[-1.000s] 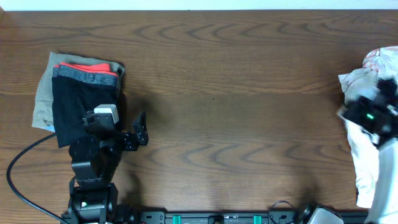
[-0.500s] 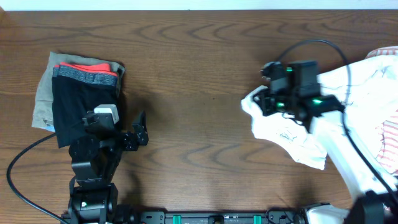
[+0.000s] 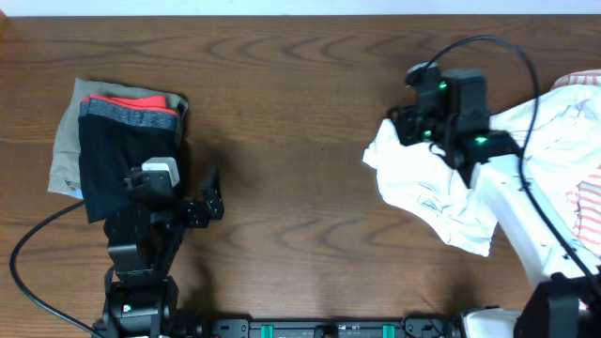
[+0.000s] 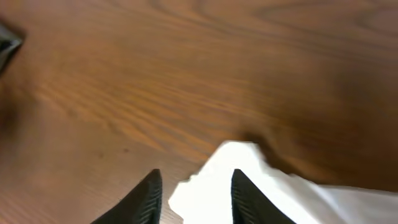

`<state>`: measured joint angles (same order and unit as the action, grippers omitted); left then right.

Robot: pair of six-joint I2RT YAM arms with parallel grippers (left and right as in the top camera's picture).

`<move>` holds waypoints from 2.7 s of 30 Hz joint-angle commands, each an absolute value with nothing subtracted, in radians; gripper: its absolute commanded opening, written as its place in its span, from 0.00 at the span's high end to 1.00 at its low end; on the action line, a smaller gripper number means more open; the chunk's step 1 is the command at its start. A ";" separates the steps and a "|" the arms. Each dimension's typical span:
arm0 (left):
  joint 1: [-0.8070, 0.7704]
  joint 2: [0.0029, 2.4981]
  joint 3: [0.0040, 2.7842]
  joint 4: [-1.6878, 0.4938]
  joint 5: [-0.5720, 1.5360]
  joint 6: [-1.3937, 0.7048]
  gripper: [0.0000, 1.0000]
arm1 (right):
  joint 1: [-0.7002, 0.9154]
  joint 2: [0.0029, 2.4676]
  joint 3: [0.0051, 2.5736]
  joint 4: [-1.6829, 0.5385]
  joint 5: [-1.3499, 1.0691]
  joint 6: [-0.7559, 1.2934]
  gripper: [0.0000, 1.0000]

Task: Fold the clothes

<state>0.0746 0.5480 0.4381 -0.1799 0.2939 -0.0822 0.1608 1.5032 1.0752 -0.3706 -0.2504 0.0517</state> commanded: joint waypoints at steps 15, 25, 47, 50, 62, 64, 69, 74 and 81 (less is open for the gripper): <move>-0.097 0.750 0.537 -0.152 0.362 -0.140 0.02 | 0.070 1.522 1.090 -0.755 -0.055 0.043 0.44; -0.377 1.263 0.937 -0.237 0.340 -0.140 0.02 | -0.067 1.400 1.144 -0.745 -0.015 0.183 0.37; -0.671 2.031 1.269 0.088 0.429 -0.140 0.02 | -0.318 1.333 1.175 -0.925 -0.015 0.159 0.36; -0.686 2.056 1.269 0.150 0.427 -0.140 0.02 | -0.318 1.333 1.175 -0.929 -0.015 0.159 0.36; -0.707 2.127 1.269 0.226 0.426 -0.140 0.13 | -0.318 1.333 1.175 -0.934 -0.015 0.159 0.37; -0.706 2.130 1.269 0.232 0.426 -0.140 0.25 | -0.318 1.333 1.175 -0.934 -0.015 0.159 0.39; -0.705 2.130 1.269 0.247 0.426 -0.140 0.57 | -0.318 1.333 1.175 -0.935 -0.015 0.159 0.41; -0.683 2.111 1.269 0.249 0.426 -0.140 0.94 | -0.318 1.333 1.175 -0.935 -0.015 0.147 0.42; -0.584 2.002 1.269 0.249 0.320 -0.136 0.94 | -0.318 1.333 1.175 -0.936 -0.015 0.141 0.42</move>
